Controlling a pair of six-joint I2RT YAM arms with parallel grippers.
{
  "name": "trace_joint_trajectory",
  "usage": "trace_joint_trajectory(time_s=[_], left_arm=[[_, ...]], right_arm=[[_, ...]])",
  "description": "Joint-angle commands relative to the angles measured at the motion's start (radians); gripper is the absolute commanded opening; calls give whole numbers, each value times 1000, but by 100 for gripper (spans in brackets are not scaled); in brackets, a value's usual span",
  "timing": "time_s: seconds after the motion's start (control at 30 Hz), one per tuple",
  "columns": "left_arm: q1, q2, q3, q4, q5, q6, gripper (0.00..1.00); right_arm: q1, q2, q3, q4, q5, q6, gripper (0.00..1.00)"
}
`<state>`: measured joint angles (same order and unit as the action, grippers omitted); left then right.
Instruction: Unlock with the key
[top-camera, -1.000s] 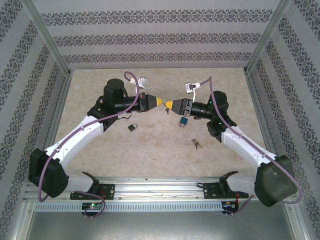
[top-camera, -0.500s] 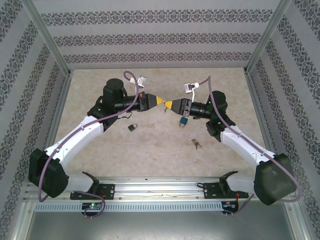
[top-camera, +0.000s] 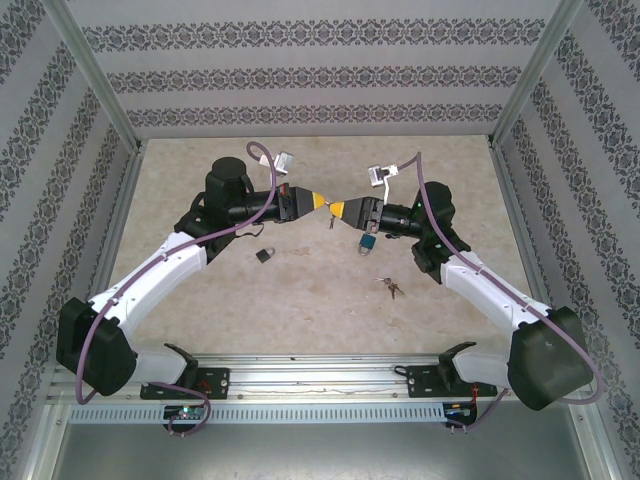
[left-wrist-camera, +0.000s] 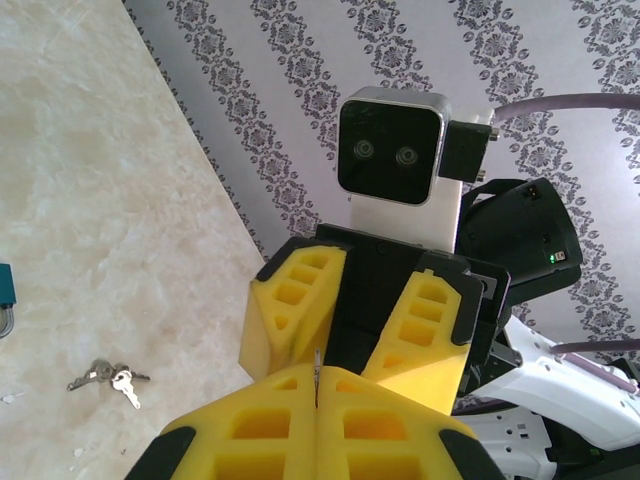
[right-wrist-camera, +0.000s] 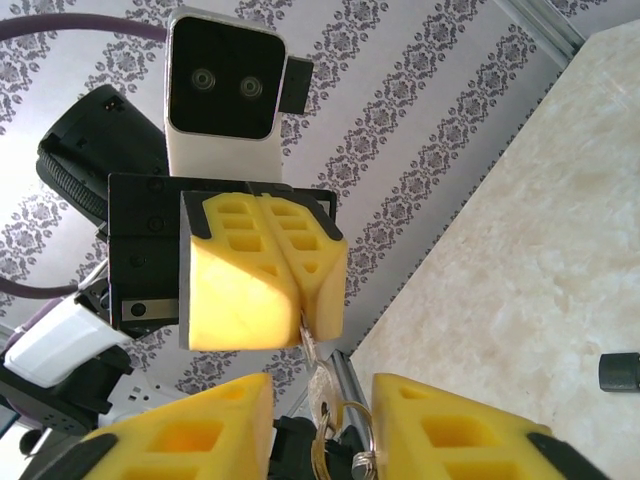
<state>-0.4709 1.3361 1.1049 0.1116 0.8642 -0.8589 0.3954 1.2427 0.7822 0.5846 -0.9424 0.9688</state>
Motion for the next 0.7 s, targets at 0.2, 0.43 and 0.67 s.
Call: trace_joint_trajectory(time_s=[0.2,0.43,0.67], left_arm=[[-2,-26,-19,103,42,-38,0],[-2,-12,-34,148,56,-71,0],[-2,-13,-33,138,49,-62,0]], right_arm=[[12,-2,-9,50,1,-5,42],[10,-3,-14,73,19,8,43],[11,-3,-15,75,13,11,35]])
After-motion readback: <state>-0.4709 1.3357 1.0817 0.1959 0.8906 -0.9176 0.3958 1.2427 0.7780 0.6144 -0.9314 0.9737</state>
